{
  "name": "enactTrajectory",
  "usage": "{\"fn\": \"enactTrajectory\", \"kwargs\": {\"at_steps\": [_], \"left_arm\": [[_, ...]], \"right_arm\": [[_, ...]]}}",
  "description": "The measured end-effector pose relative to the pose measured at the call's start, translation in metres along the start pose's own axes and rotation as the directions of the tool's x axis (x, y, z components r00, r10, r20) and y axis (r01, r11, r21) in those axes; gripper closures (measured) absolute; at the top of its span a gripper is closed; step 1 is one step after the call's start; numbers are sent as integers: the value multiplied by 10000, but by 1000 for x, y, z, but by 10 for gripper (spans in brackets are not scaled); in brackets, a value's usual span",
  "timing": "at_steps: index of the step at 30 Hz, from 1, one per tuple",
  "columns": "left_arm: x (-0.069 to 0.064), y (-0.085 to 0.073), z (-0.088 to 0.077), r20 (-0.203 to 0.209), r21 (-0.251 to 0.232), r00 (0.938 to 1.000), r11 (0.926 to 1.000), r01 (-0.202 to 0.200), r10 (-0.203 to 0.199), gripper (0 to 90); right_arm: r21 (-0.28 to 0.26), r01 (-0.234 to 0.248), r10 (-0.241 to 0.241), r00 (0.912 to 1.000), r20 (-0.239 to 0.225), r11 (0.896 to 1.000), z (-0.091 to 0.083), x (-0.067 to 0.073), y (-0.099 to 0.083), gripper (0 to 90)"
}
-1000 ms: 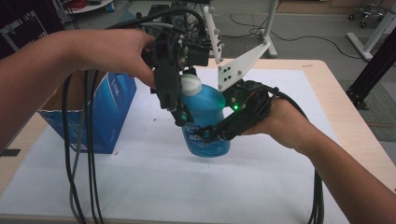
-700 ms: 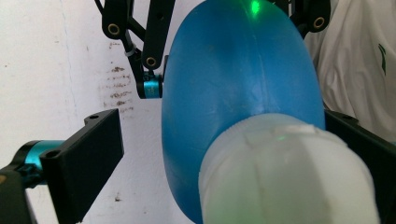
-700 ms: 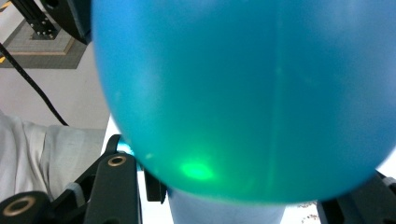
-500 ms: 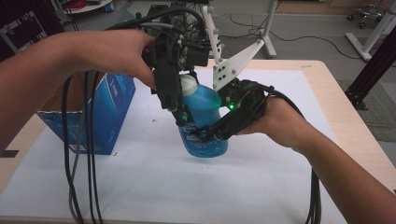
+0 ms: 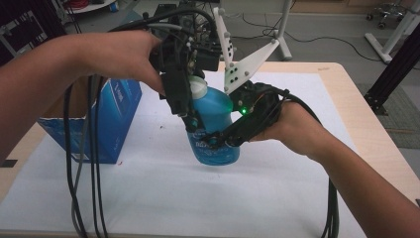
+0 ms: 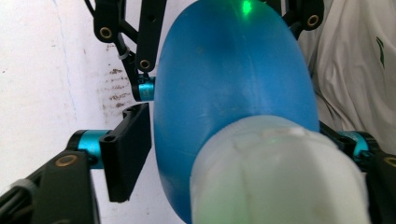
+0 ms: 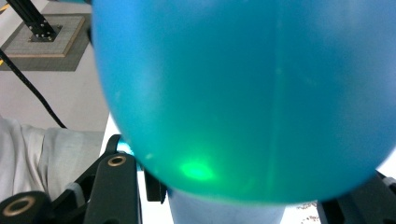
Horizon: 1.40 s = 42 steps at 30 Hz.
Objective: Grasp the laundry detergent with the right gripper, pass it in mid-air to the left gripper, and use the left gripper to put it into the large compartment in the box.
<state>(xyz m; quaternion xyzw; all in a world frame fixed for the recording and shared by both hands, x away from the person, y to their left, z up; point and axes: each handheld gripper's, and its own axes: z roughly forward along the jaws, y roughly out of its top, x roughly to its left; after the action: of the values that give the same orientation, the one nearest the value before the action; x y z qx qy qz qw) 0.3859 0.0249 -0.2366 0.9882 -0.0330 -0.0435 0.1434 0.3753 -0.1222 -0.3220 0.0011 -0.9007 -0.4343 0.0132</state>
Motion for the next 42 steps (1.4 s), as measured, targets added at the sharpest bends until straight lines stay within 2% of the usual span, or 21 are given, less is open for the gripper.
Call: {"fn": "enactTrajectory", "kwargs": {"at_steps": [4,9,13,16,22,24,29,33,36,39,40,42], "left_arm": [[-1,0,0,6,-87,10000,10000,-26,26,298],[-1,-1,-1,-18,-136,9999,9998,-132,132,305],[-3,-1,-2,-14,-210,9997,9995,-252,251,361],[-3,0,-2,57,-194,9995,9993,-310,311,365],[-4,0,-2,-51,-204,9990,9988,-450,449,371],[-6,-1,-2,-98,-210,9981,9979,-606,604,372],[-7,-1,-3,-153,-204,9984,9982,-556,553,375],[-8,0,-5,-140,-20,9986,9987,-502,501,377],[-11,3,-7,-219,259,9974,9974,-678,684,379],[-11,3,-10,-237,340,9976,9974,-640,648,378],[-11,1,-11,-239,380,9978,9974,-608,617,379],[-10,-1,-14,-231,488,9984,9975,-502,513,379]], "right_arm": [[34,-4,4,10000,-22,10000,0,0,0,455],[41,-42,42,10000,18,10000,1,1,0,455],[71,-113,113,9999,-12,9999,0,0,0,455],[80,-100,100,9999,-20,9999,0,1,0,456],[77,-92,93,9999,-73,9999,1,0,0,455],[65,-76,77,9999,-120,9999,1,1,0,454],[3,-36,36,10000,-91,10000,2,2,1,452],[-110,-22,21,9999,-100,9999,3,2,1,447],[-76,-297,297,9995,-80,9995,4,2,-2,345],[92,-537,537,9985,53,9985,4,1,-6,283],[-41,-762,762,9970,156,9971,0,0,-10,223],[-159,-810,814,9965,202,9966,-3,0,-11,223]]}}
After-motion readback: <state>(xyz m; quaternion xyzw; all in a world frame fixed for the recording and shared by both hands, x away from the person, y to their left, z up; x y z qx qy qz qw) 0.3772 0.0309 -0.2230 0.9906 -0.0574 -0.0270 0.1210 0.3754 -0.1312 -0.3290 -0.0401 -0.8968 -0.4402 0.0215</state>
